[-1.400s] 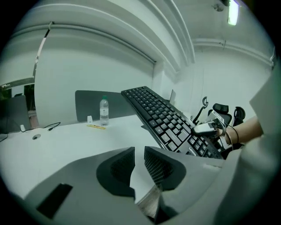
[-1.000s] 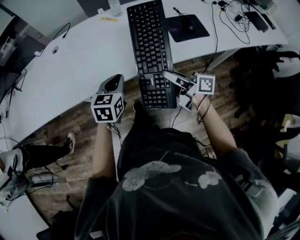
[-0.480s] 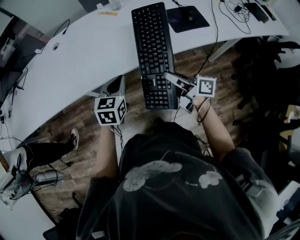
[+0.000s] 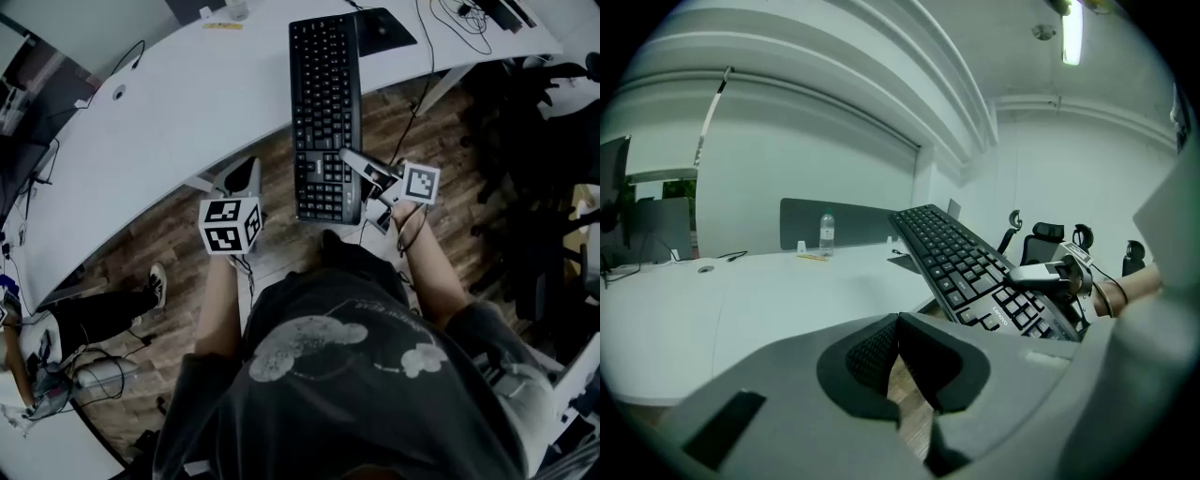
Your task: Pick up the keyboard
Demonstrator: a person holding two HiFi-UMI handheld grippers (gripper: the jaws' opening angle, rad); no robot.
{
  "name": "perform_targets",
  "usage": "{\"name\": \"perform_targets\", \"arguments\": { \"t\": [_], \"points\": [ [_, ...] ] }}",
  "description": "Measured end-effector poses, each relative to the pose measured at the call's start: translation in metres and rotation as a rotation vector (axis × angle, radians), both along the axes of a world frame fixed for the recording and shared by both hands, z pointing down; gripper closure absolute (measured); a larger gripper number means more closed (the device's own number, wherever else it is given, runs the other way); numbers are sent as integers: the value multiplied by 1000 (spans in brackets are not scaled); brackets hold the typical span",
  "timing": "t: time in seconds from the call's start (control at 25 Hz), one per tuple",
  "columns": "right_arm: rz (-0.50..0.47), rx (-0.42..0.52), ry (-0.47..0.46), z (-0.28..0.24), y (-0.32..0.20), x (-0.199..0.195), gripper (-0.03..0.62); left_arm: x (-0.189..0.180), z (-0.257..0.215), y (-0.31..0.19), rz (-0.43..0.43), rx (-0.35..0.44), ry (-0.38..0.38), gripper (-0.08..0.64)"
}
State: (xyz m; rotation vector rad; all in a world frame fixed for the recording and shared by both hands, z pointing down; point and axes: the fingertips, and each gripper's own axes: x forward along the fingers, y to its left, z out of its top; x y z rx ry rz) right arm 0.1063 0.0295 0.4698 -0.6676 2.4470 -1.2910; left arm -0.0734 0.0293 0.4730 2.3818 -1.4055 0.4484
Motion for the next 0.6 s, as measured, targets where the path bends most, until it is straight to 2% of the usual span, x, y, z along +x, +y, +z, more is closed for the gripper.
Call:
{"name": "perform_targets", "arguments": {
  "t": [0.32,0.6],
  "points": [
    [80,0,-8,-2,54,-14,514,-23,3,42,48,19,16,557],
    [159,-43,-15,-7,20,4,514,-8,-10,-4,110,5,13,558]
  ]
}}
